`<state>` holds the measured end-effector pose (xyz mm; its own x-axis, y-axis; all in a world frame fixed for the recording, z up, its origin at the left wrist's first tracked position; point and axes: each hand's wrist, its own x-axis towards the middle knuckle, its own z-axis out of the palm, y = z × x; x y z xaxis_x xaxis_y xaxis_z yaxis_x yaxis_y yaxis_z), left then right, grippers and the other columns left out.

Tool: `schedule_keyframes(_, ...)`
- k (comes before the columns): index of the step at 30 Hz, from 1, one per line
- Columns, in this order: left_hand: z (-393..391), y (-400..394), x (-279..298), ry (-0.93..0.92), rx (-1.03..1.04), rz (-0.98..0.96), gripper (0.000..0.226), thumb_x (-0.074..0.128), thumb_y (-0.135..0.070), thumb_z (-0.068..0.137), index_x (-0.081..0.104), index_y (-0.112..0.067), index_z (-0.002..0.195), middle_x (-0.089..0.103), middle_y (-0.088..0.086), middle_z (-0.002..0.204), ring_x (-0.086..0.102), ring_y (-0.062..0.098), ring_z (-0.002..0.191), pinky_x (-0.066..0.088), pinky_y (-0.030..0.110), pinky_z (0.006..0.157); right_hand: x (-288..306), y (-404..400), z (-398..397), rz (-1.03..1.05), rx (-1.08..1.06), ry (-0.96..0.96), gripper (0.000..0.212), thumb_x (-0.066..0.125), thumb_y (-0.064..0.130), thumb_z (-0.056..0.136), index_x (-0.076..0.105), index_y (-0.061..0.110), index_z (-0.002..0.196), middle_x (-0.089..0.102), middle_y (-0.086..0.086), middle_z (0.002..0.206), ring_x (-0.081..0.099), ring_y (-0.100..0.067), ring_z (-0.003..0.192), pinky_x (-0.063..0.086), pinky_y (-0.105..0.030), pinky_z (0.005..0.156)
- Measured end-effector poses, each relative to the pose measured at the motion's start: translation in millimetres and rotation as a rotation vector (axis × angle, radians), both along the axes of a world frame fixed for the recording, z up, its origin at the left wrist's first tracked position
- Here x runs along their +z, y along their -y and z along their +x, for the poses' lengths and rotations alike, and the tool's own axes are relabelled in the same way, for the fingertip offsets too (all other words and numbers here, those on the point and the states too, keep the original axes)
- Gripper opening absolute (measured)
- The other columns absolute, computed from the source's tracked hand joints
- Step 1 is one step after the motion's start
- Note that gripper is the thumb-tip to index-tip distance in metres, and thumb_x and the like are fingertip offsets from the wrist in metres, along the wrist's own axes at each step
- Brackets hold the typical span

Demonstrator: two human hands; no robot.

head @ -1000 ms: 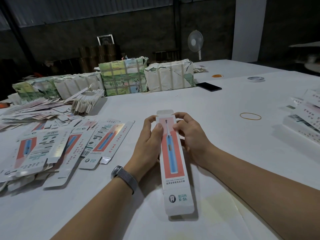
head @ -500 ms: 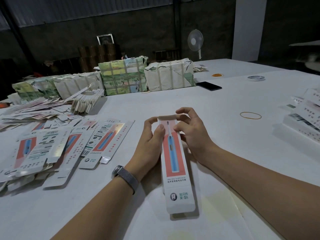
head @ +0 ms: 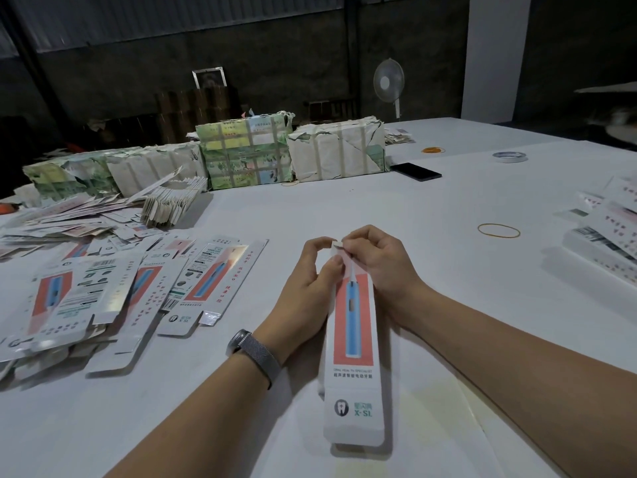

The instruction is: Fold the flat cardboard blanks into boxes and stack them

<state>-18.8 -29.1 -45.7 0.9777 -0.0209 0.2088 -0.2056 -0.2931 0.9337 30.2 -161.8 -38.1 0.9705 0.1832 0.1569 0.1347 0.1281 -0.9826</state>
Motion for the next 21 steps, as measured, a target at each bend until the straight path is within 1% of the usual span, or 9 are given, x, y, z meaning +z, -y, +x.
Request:
schedule_keyframes(2, -0.3, 0.2, -0.3, -0.009, -0.003, 0.016, 0.011, 0.043, -0.042, 0.105, 0.042, -0.041, 0.116, 0.076, -0.004, 0.079, 0.076, 0.017, 0.070, 0.056, 0.020, 0.059, -0.2, 0.7, 0.6, -0.046, -0.021, 0.004, 0.017, 0.059, 0.016, 0.096, 0.064, 0.017, 0.080, 0.067, -0.001, 0.071, 0.067, -0.022, 0.065, 0.058, -0.036, 0.070)
schedule_keyframes(6, -0.5, 0.3, -0.2, -0.013, -0.011, 0.030, 0.010, 0.043, -0.044, 0.104, 0.041, -0.042, 0.114, 0.075, -0.011, 0.077, 0.076, 0.014, 0.069, 0.055, 0.017, 0.058, 0.8, 1.9, 1.3, -0.061, -0.038, 0.000, 0.022, 0.059, 0.014, 0.096, 0.066, 0.017, 0.075, 0.067, 0.001, 0.068, 0.067, -0.021, 0.064, 0.059, -0.035, 0.069)
schedule_keyframes(11, -0.3, -0.3, 0.4, -0.017, -0.016, 0.033, 0.010, 0.043, -0.045, 0.103, 0.042, -0.041, 0.112, 0.075, -0.010, 0.078, 0.076, 0.014, 0.069, 0.055, 0.016, 0.058, 1.0, 0.3, -0.3, -0.089, -0.028, 0.000, 0.020, 0.059, 0.016, 0.097, 0.068, 0.016, 0.079, 0.069, 0.000, 0.070, 0.067, -0.020, 0.064, 0.059, -0.036, 0.073)
schedule_keyframes(16, -0.2, -0.3, -0.8, -0.031, -0.035, 0.049, 0.011, 0.043, -0.047, 0.102, 0.042, -0.043, 0.113, 0.076, -0.009, 0.080, 0.076, 0.014, 0.071, 0.056, 0.018, 0.059, 4.7, 5.0, -0.1, -0.097, -0.039, -0.020, 0.023, 0.060, 0.010, 0.094, 0.068, 0.012, 0.072, 0.067, -0.002, 0.066, 0.064, -0.021, 0.063, 0.058, -0.039, 0.074)
schedule_keyframes(18, 0.3, -0.2, -0.8, -0.034, -0.036, 0.049, 0.011, 0.044, -0.047, 0.102, 0.041, -0.044, 0.112, 0.075, -0.011, 0.080, 0.076, 0.013, 0.071, 0.056, 0.017, 0.059, 4.6, 4.9, -0.5, -0.101, -0.041, -0.015, 0.023, 0.060, 0.010, 0.094, 0.068, 0.011, 0.072, 0.068, -0.002, 0.068, 0.064, -0.021, 0.063, 0.058, -0.039, 0.075)
schedule_keyframes(21, 0.4, -0.5, -0.2, -0.030, -0.039, 0.045, 0.009, 0.044, -0.047, 0.102, 0.041, -0.046, 0.111, 0.075, -0.014, 0.079, 0.076, 0.012, 0.070, 0.054, 0.015, 0.057, 3.4, 3.9, -1.2, -0.108, -0.042, 0.011, 0.024, 0.060, 0.014, 0.096, 0.069, 0.015, 0.074, 0.069, -0.001, 0.070, 0.067, -0.021, 0.066, 0.059, -0.039, 0.076)
